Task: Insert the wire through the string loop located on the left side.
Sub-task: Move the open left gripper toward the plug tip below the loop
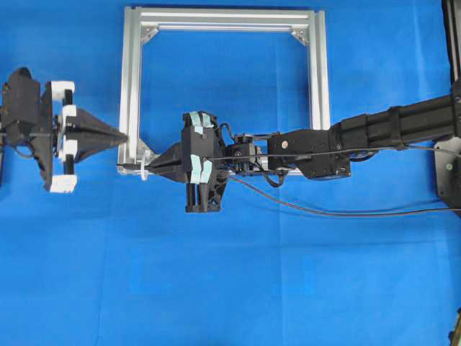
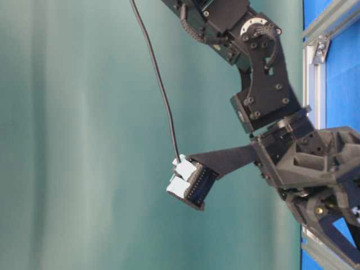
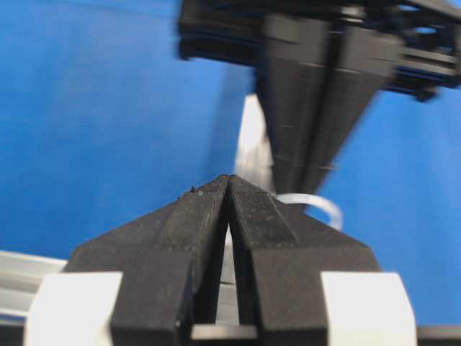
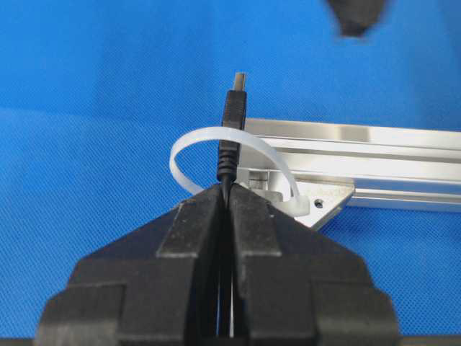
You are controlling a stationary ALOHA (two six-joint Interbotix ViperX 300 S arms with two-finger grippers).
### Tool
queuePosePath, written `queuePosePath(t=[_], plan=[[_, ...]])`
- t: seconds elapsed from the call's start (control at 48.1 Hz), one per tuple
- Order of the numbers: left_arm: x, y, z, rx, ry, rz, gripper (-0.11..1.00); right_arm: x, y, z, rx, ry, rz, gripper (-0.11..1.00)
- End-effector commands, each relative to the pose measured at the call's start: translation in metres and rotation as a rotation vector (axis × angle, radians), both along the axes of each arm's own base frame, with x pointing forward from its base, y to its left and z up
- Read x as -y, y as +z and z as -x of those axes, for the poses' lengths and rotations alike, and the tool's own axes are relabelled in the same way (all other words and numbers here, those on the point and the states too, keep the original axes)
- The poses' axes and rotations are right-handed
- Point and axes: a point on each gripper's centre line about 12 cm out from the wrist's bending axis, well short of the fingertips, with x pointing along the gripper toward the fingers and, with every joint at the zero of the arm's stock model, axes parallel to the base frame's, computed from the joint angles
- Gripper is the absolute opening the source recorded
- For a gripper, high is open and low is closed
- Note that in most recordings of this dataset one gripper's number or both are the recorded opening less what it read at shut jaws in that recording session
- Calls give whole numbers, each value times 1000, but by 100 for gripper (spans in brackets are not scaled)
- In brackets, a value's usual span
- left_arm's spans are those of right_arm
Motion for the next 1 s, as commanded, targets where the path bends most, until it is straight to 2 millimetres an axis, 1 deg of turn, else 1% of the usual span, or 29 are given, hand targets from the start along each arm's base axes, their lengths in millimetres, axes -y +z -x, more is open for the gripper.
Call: queuePosePath(t=[0.0,0.187,0.541,0.624,0.665,0.748,0.894,0.936,0.977], plan=[[6,8,-4,31,-27,-2,0,1,18,-6,48,-2,1,-1],[12,7,-4,27,-56,-14,0,2,18,-6,46,-3,0,-1],[17,6,-4,12,-79,-13,0,2,18,-6,46,-3,0,-1],[18,6,-4,12,-82,-10,1,2,18,-6,49,-3,0,-1],[18,6,-4,12,-84,-9,3,2,18,-6,49,-2,1,-1],[20,6,-4,13,-87,-6,20,1,18,-6,51,-2,1,-1],[20,6,-3,8,-91,-13,66,2,18,-6,49,-3,0,-1],[20,5,-4,3,-93,-14,77,2,18,-6,48,-3,0,-1],[20,5,-4,0,-92,-14,85,2,18,-6,48,-3,0,-1]])
